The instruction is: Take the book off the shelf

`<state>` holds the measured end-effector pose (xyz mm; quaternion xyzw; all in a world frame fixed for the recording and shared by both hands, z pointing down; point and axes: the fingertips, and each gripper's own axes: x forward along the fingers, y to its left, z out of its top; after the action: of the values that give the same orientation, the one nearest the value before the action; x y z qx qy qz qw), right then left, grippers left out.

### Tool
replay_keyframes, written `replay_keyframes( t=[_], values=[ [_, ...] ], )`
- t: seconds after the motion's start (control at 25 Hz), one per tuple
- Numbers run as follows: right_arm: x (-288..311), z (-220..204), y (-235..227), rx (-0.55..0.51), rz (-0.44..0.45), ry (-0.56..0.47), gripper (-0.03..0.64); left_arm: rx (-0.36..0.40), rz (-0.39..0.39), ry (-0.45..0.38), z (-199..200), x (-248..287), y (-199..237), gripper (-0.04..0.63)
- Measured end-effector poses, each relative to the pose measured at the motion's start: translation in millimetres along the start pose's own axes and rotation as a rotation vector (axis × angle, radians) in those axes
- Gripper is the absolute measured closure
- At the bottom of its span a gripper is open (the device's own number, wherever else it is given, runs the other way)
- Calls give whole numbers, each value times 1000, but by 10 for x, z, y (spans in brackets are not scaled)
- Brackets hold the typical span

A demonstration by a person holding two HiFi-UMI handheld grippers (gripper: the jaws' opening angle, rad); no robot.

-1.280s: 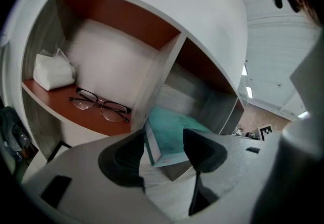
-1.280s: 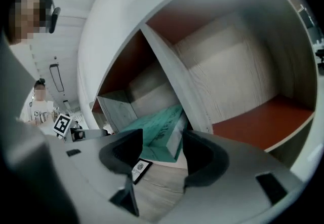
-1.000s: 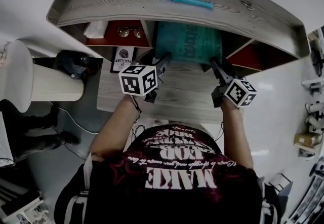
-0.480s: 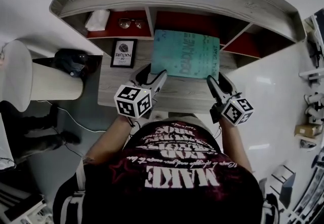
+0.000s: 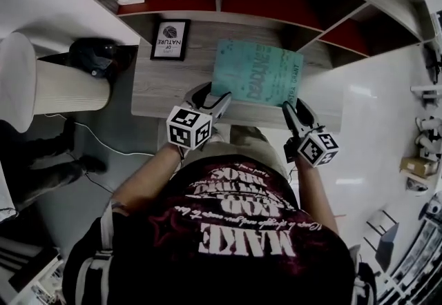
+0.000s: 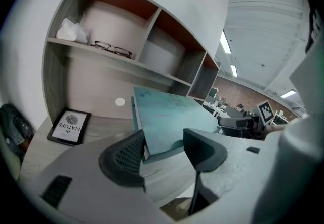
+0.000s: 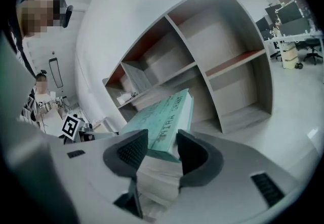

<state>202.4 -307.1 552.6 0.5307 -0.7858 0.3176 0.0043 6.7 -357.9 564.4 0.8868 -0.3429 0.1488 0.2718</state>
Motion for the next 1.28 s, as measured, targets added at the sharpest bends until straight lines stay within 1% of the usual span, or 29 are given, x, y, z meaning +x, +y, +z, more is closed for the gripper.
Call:
replay_keyframes(
  t=[0.12, 0.32, 0.48, 0.64, 0.76, 0.92, 1.08, 1.2, 1.28],
  values=[
    [69, -298, -134, 25, -22, 27, 440, -13, -3, 20, -305, 115, 95, 359],
    [190, -730, -368, 54, -50, 69, 437, -6, 5, 46, -705, 293, 225, 359],
    [269, -1020, -547, 64, -69, 102, 436, -29, 16, 79, -1058, 437, 319, 359],
    [404, -1402, -741, 94, -91, 155, 436, -40, 48, 145, -1472, 605, 463, 359],
    [498, -1653, -864, 87, -114, 204, 423, -33, 82, 196, -1726, 719, 546, 359],
    [614, -1807, -975, 70, -141, 248, 406, -66, 110, 240, -1883, 803, 617, 359],
    [686, -1989, -1054, 48, -160, 331, 389, -88, 141, 311, -2039, 865, 660, 359],
    [745, -2095, -1080, 44, -157, 383, 337, -79, 151, 366, -2134, 887, 667, 357],
    [741, -2098, -1083, 8, -167, 412, 300, -68, 146, 400, -2177, 850, 677, 357]
  ],
)
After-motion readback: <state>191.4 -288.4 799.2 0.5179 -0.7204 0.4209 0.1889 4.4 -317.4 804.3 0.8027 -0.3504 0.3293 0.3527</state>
